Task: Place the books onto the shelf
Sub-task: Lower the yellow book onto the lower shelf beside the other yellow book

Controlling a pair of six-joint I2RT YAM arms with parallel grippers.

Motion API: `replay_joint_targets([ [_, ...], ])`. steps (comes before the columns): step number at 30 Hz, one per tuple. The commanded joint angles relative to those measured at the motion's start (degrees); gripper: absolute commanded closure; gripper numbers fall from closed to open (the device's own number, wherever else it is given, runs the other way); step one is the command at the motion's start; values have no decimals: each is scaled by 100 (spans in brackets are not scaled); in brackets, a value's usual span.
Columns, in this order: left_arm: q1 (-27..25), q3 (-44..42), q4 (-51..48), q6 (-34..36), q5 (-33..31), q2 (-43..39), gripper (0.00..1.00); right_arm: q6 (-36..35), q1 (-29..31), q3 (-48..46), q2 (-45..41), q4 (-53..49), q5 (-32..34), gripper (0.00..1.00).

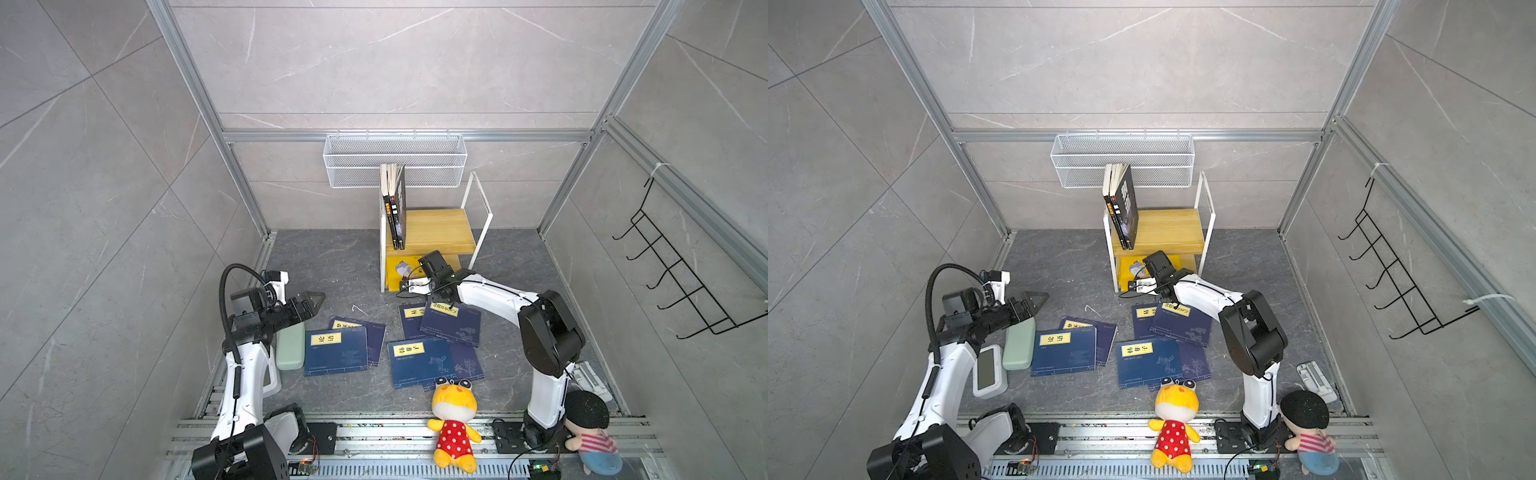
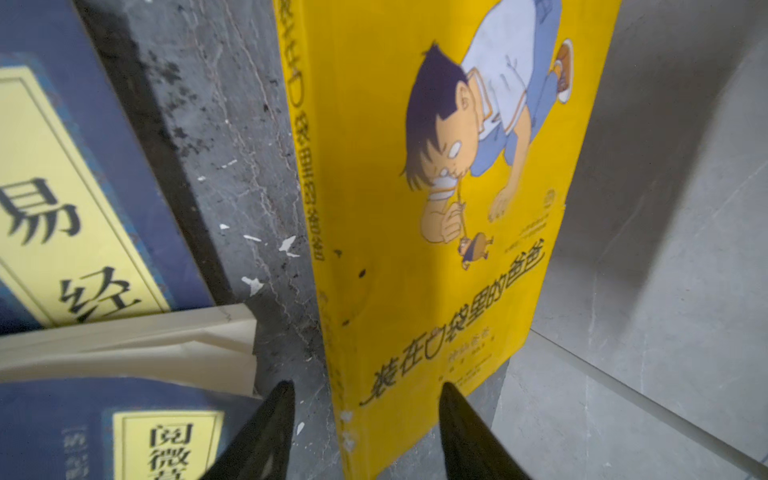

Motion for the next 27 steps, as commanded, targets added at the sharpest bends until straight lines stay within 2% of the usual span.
replay_joint_targets([
  [1, 63, 129, 64, -54, 170, -33, 0, -10, 19, 234, 115, -160, -129, 46],
  [13, 99, 60, 154, -39, 165, -67, 0, 241, 13, 745, 605, -121, -139, 60],
  [23, 131, 77, 134, -72, 174, -21, 0, 282, 16, 909, 746, 6, -104, 61],
  [27, 136, 25, 189, -40, 165, -72, 0, 325, 9, 985, 801, 80, -122, 64],
])
